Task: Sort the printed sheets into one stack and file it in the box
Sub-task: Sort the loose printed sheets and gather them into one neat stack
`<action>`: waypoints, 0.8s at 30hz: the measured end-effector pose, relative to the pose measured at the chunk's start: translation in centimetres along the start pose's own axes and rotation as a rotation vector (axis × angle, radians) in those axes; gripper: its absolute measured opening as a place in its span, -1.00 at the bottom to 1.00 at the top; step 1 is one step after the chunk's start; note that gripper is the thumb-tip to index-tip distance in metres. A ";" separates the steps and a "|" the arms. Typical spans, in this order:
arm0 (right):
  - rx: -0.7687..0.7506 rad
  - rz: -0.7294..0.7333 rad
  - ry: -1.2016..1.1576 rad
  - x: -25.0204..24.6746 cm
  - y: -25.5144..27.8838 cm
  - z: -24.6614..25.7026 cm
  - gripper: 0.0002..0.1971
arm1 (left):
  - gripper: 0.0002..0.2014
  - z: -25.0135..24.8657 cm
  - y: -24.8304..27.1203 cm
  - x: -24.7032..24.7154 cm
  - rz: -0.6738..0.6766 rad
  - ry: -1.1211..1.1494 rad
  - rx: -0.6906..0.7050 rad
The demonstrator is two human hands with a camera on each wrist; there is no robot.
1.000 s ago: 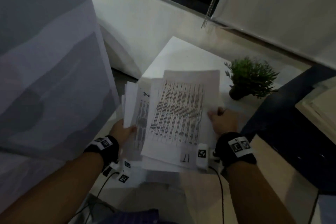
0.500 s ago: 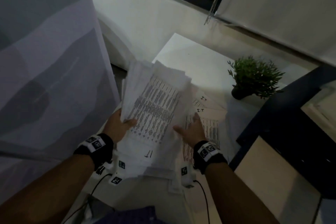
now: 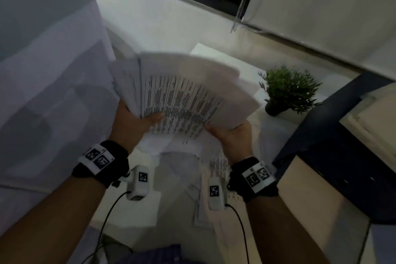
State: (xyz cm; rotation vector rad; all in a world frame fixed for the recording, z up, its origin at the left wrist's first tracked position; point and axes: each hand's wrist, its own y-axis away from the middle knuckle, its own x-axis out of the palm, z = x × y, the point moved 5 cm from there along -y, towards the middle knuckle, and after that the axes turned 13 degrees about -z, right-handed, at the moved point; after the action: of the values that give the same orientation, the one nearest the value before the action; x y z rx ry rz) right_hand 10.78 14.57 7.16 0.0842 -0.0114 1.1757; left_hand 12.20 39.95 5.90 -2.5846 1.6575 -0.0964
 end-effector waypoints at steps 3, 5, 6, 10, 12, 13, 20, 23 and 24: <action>0.093 0.030 0.317 -1.1 -0.9 -6.1 -0.36 | -0.64 4.2 0.7 0.6 -0.005 -0.104 -0.131; 0.139 0.014 0.677 -3.4 -2.3 -10.1 -0.15 | -0.73 5.5 0.8 1.0 -0.046 -0.160 -0.190; 0.188 -0.048 0.875 -5.3 -3.2 -11.7 -0.05 | -0.78 5.7 0.5 1.0 -0.056 -0.151 -0.192; 0.550 -0.169 1.362 -12.1 -4.2 -14.6 0.27 | -0.84 3.8 -1.7 0.0 -0.063 -0.178 -0.106; 0.594 -0.136 1.394 -12.8 -4.1 -15.3 0.36 | -0.84 3.5 -2.5 -1.5 -0.079 -0.192 -0.092; 0.585 -0.125 1.421 -13.0 -4.2 -15.5 0.35 | -0.78 3.7 -2.8 -2.3 -0.094 -0.203 -0.109; 0.487 -0.225 1.214 -13.0 -5.3 -14.9 -0.23 | -0.79 6.1 -1.7 -5.4 -0.096 -0.206 -0.276; 0.401 -0.299 1.128 -12.3 -6.3 -13.2 -0.57 | -0.73 7.4 -1.5 -6.3 -0.113 -0.249 -0.342; 0.377 -0.300 1.108 -12.1 -6.9 -13.0 -0.59 | -0.73 7.8 -1.5 -6.6 -0.111 -0.246 -0.369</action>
State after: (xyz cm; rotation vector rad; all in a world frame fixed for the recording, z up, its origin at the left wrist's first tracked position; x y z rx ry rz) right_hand 11.98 1.73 -6.81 -0.2358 1.1602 0.7859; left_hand 11.53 46.78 -1.83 -2.7981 1.5657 0.5504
